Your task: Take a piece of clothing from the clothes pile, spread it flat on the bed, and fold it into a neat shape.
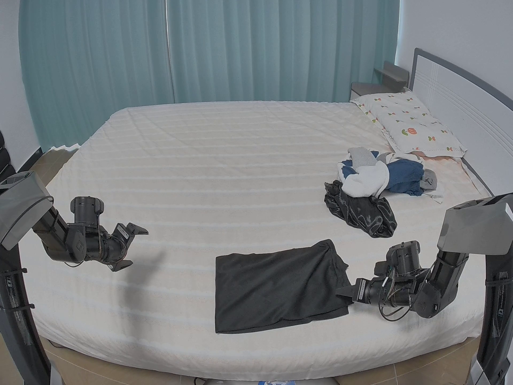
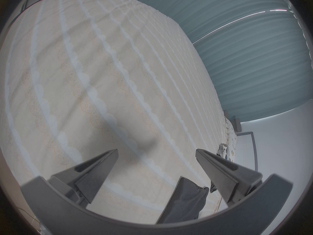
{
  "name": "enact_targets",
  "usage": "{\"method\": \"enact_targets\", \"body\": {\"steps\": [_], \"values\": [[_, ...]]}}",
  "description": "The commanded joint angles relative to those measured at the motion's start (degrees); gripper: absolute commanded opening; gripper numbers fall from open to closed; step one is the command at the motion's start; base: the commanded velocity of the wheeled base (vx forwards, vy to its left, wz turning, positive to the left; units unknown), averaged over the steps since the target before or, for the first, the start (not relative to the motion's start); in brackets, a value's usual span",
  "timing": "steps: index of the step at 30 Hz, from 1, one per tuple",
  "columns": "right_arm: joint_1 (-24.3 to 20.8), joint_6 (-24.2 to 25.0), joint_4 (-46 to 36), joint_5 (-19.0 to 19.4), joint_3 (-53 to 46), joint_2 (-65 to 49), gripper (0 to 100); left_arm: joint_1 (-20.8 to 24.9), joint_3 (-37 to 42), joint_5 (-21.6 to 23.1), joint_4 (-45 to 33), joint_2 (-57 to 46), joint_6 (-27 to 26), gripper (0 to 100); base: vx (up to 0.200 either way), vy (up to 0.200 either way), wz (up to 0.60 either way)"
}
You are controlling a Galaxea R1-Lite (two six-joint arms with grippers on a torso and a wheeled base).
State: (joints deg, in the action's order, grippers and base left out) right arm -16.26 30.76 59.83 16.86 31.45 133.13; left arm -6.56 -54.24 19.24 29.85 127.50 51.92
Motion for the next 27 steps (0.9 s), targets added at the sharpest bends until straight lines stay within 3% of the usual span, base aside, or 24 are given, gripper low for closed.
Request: {"method": "enact_targets", "body": {"steps": [1, 27], "values": [[0.2, -0.3, 0.0, -0.2, -0.7, 1.1, 0, 0.0, -0.1, 0.0, 0.0, 0.0, 0.0, 100, 0.0, 0.0, 0.0], [2.7, -2.5, 1.7, 0.1, -9.8, -3.0, 0, 0.0, -0.1, 0.0, 0.0, 0.0, 0.0, 100, 0.0, 0.0, 0.0]]}}
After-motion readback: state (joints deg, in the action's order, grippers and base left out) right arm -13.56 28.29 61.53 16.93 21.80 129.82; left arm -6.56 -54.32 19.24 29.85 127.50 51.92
